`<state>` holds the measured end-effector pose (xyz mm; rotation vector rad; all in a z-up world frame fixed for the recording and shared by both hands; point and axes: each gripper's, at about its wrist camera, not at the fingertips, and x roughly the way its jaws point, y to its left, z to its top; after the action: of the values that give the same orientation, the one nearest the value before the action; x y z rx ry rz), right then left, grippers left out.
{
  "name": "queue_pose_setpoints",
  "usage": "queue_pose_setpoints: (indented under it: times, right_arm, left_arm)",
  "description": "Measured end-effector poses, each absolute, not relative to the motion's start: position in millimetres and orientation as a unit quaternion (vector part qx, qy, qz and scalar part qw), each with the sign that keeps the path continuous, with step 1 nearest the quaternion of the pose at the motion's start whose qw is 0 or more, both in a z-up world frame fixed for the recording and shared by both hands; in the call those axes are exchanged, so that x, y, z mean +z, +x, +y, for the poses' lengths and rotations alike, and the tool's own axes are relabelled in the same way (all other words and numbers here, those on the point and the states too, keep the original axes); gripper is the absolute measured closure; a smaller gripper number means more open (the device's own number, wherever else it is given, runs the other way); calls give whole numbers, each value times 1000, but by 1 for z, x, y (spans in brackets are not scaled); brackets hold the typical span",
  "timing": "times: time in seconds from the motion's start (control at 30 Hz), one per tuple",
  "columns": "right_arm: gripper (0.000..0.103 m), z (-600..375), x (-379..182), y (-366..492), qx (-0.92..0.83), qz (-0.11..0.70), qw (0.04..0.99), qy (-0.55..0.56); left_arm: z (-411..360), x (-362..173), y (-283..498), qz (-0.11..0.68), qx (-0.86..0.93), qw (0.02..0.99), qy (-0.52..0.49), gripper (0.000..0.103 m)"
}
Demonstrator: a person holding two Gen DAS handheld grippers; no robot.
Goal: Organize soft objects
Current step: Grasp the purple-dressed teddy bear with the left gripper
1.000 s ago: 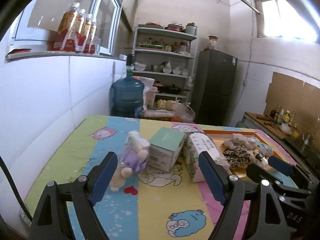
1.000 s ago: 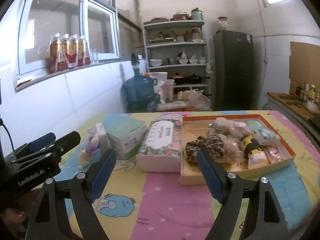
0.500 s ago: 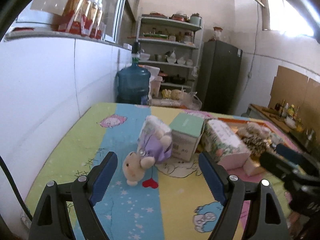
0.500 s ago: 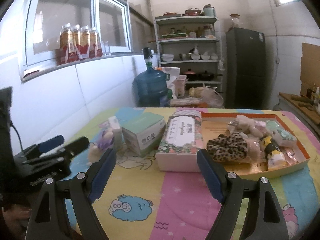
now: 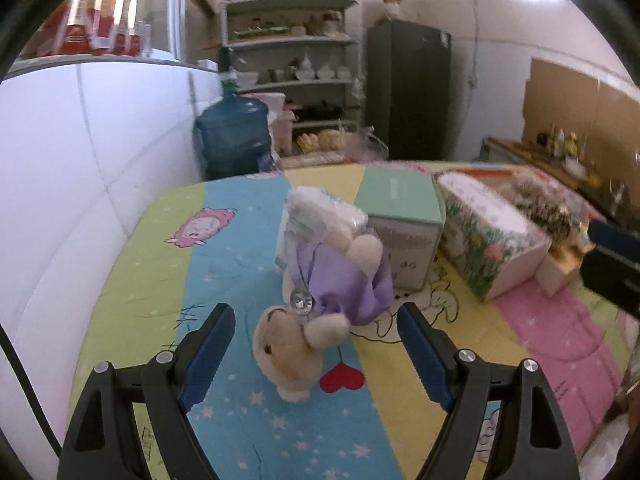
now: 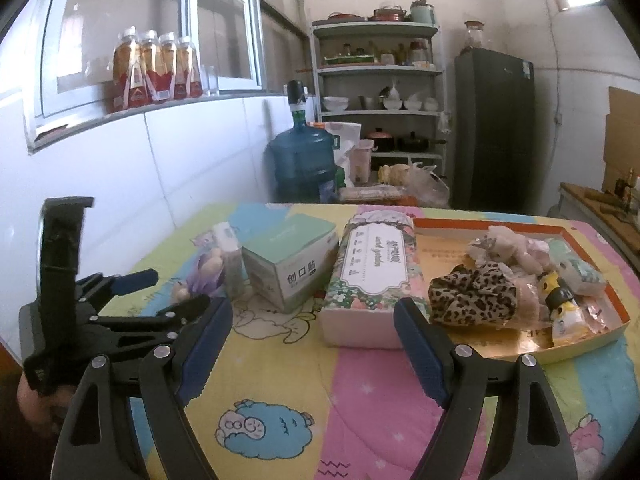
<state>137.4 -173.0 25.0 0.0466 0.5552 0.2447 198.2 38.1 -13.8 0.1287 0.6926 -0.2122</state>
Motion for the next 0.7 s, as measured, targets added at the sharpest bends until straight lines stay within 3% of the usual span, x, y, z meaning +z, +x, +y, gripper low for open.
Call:
queue_pose_setpoints:
  times: [0.2,0.33,0.7]
  right_arm:
    - [19,-169,19,148,116,281,952,22]
    - [19,-166,18,153,118,285,951,20]
    - [19,-149,12,167,150,294,944,19]
  left_arm:
    - [36,-22,213,366,-111,922,67,20]
    - [40,-24,221,380,-114,917,53,43]
    - [61,-16,211,355,-109,928,2,52]
